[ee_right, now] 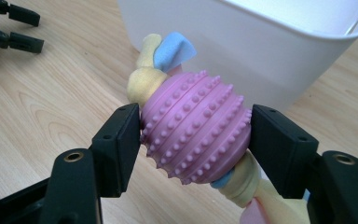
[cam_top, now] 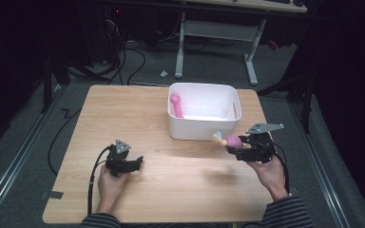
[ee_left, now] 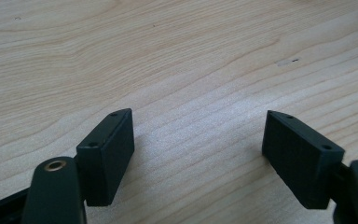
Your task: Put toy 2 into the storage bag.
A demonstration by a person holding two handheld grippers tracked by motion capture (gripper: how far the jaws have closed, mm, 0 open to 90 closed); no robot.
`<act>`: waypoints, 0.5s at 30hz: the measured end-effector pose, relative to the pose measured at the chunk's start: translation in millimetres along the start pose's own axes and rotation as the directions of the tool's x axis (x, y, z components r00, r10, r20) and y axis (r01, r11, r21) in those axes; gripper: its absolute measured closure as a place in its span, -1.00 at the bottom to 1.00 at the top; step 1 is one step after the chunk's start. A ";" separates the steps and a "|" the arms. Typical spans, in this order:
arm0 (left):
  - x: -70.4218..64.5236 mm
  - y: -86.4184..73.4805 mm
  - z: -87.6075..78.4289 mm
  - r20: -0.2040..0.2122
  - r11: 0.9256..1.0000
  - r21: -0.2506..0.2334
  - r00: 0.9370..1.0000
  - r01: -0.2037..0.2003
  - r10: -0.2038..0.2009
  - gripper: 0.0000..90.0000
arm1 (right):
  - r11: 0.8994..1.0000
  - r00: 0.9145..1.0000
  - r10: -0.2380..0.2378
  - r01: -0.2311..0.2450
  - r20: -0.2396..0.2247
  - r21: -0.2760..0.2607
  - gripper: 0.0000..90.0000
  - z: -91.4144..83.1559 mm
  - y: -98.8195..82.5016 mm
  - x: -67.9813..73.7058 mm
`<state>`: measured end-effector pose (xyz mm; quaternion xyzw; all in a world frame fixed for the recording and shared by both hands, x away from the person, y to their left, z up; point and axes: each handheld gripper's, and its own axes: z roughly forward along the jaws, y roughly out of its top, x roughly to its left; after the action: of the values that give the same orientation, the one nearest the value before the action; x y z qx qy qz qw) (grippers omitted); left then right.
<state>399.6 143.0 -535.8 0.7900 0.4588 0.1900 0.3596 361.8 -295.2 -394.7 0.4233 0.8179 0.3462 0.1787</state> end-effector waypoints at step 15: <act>-0.6 0.1 0.2 -0.004 1.000 0.003 1.000 -0.009 0.009 -0.42 | 0.999 1.000 -0.004 0.004 0.000 -0.042 -0.22 -16.8 28.6 -8.1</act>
<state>399.4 142.4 -535.8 0.7922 0.4562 0.1926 0.3566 373.0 -297.3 -362.5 0.4178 0.8113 0.3630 0.1884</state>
